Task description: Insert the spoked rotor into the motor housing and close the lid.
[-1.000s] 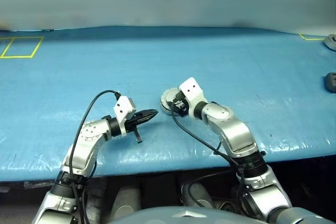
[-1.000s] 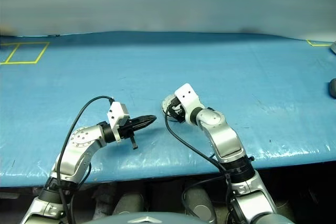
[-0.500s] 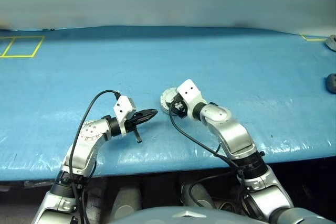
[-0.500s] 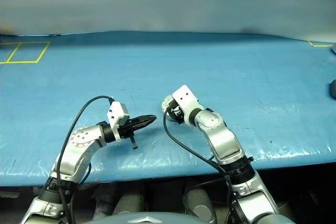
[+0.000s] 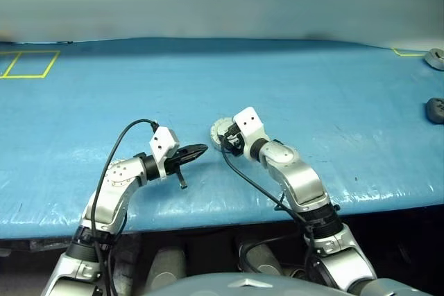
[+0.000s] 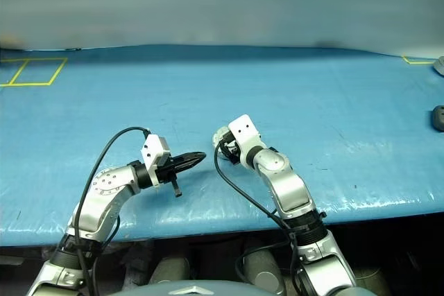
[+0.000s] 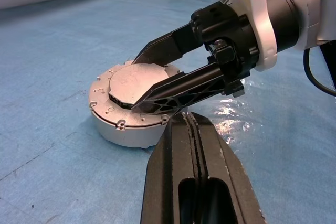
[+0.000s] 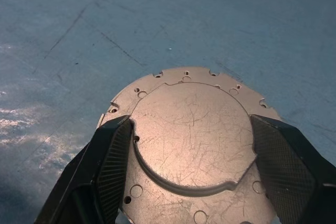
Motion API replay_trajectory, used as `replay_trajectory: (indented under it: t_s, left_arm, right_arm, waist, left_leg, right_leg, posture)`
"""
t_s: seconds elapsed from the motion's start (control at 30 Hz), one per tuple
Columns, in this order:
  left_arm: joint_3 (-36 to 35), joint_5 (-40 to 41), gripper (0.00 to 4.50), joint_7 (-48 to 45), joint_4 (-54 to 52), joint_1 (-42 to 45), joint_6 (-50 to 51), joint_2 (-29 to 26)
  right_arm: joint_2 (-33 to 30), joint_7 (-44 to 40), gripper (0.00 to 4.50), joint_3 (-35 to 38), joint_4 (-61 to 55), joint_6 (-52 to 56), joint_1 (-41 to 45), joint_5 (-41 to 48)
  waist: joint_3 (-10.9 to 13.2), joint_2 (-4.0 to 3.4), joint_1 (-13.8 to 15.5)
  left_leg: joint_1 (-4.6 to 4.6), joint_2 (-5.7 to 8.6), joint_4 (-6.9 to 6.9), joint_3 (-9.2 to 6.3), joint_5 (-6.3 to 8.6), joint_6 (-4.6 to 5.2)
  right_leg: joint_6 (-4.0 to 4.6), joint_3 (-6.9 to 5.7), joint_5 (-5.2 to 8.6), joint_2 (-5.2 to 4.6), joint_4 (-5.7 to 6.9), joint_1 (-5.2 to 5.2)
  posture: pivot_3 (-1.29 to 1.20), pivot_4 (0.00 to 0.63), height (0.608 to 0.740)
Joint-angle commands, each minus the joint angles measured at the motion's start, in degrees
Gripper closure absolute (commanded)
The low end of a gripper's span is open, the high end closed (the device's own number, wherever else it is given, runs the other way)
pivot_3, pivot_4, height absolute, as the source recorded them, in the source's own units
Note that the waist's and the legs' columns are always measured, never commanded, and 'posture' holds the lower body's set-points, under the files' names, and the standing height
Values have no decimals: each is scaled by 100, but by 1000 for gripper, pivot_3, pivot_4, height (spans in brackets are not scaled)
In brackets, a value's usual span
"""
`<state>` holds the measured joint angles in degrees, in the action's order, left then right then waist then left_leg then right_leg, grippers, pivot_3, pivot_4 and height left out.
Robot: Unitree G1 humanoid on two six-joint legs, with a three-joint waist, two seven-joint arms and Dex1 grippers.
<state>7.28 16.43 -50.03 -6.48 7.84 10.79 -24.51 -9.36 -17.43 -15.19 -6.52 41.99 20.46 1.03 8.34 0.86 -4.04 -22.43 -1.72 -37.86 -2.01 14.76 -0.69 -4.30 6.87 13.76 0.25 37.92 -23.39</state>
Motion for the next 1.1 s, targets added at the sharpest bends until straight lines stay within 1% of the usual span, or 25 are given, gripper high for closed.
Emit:
replay_trajectory:
  t_s: [0.03,0.13,0.23,0.3,0.43,0.57,0.67,0.7,0.8,0.9,0.93,1.03,1.1]
  left_arm:
    - [-92,43,4500,28,-65,45,-45,-31]
    - [-84,39,4500,27,-45,77,-46,-45]
    - [-61,30,4500,21,-15,124,-48,-35]
    - [-55,27,4500,28,-4,146,-47,-23]
    - [-46,12,4500,40,5,166,-60,-17]
    - [-83,-1,4500,105,1,152,-66,-23]
    - [-197,134,4500,149,-26,169,-26,-8]
    - [-269,173,4500,199,-19,187,-19,-5]
    - [-450,232,4500,315,12,219,-18,-21]
    - [-625,262,4500,465,47,235,-28,-1]
    - [-667,268,4500,517,69,241,-27,16]
    - [-690,299,4500,533,81,238,7,15]
    - [-669,302,4500,502,79,232,24,2]
  right_arm:
    - [-26,200,1286,54,569,418,-141,-148]
    - [45,341,1286,116,448,600,15,-164]
    - [24,331,1286,-182,407,609,67,-289]
    - [53,410,1286,-239,464,689,63,-338]
    - [165,613,1286,-175,604,889,-33,-361]
    - [288,922,1286,130,802,871,-170,-349]
    - [480,1120,1286,531,834,658,-338,-190]
    - [468,946,1286,563,687,351,-474,-63]
    - [220,434,1286,308,258,-210,-847,62]
    - [-6,204,1286,85,-39,-866,-1140,-14]
    - [-7,149,1286,91,-126,-1065,-1201,33]
    - [116,26,1286,208,-301,-1417,-1255,247]
    - [234,36,1286,305,-412,-1522,-1156,354]
  waist:
    - [-5,1,-1]
    - [-5,0,-2]
    - [-5,0,-4]
    - [-5,0,-11]
    - [-9,0,-34]
    - [-23,-2,-40]
    - [-40,0,-12]
    - [-39,0,6]
    - [-37,1,43]
    - [-38,1,53]
    - [-38,2,52]
    - [-37,0,48]
    - [-35,-2,27]
  left_leg:
    - [1,0,0,0,0,0]
    - [3,0,0,1,-5,0]
    - [3,0,-1,1,-11,-2]
    - [3,0,-1,2,-13,-2]
    - [4,-1,0,1,-15,-2]
    - [6,-2,0,1,-16,-2]
    - [10,-1,0,0,-17,-2]
    - [19,0,0,0,-17,-2]
    - [55,5,8,-1,-16,-3]
    - [59,19,38,5,-14,0]
    - [57,19,48,7,-14,1]
    - [45,18,81,4,-10,4]
    - [36,16,86,2,0,6]
  right_leg:
    - [0,0,0,0,0,1]
    - [7,1,2,0,0,2]
    - [12,1,2,0,-1,2]
    - [13,2,2,0,-1,2]
    - [15,2,0,2,0,1]
    - [15,2,0,2,0,3]
    - [15,2,1,0,-3,11]
    - [17,2,2,-2,-6,19]
    - [26,-1,11,-11,-28,38]
    - [17,-1,18,-30,-54,53]
    - [16,-1,17,-31,-65,65]
    - [-7,-4,2,-30,-90,57]
    - [17,-5,-3,-28,-91,46]
  posture:
    - [0,150,740]
    - [0,150,740]
    - [0,150,740]
    - [0,150,740]
    - [0,150,740]
    - [0,150,740]
    - [0,150,740]
    - [0,150,740]
    - [0,150,740]
    - [0,150,740]
    - [0,150,740]
    - [0,150,740]
    - [0,150,740]
